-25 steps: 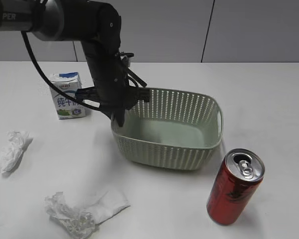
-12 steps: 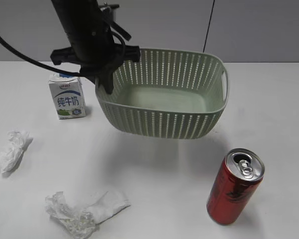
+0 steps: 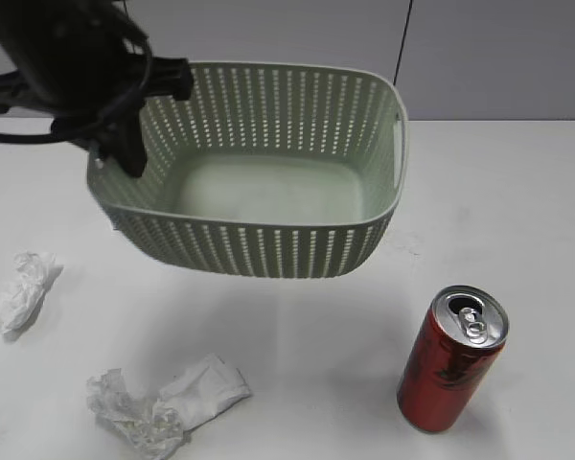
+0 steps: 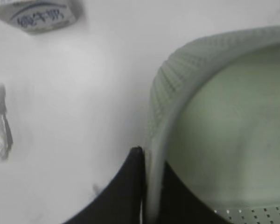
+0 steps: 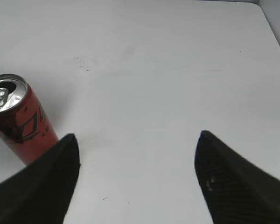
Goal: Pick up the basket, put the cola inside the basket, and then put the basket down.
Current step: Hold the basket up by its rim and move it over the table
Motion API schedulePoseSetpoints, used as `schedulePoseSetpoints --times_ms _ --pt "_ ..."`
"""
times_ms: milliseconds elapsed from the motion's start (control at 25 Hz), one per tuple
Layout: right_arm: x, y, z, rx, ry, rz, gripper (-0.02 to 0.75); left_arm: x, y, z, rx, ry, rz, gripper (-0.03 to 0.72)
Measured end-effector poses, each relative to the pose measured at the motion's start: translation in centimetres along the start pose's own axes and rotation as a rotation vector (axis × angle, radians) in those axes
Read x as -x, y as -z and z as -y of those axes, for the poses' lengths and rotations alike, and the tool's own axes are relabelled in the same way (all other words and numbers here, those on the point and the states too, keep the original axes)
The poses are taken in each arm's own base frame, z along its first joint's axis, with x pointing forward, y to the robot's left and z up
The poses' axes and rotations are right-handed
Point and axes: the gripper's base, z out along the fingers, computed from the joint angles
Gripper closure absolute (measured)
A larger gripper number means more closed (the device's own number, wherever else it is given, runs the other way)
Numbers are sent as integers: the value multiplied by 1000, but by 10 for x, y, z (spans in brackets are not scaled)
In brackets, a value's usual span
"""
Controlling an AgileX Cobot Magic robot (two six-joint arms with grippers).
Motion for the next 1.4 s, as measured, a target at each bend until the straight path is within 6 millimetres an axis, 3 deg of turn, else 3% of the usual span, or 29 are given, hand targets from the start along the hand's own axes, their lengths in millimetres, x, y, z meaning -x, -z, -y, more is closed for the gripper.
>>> schedulePoseSetpoints --times_ms 360,720,960,1240,1400 --pt "0 0 -5 58 -42 4 155 -64 -8 -70 37 178 -34 692" --pt "11 8 -8 82 -47 64 155 -75 -43 -82 -13 209 -29 692" --pt "62 10 -9 107 -4 12 155 -70 -47 -83 -16 208 5 692" --pt "130 -18 -17 239 81 -157 155 -68 -58 -85 -1 179 -30 692" --pt "156 -43 -32 348 207 -273 155 -67 -62 -87 16 167 -40 692"
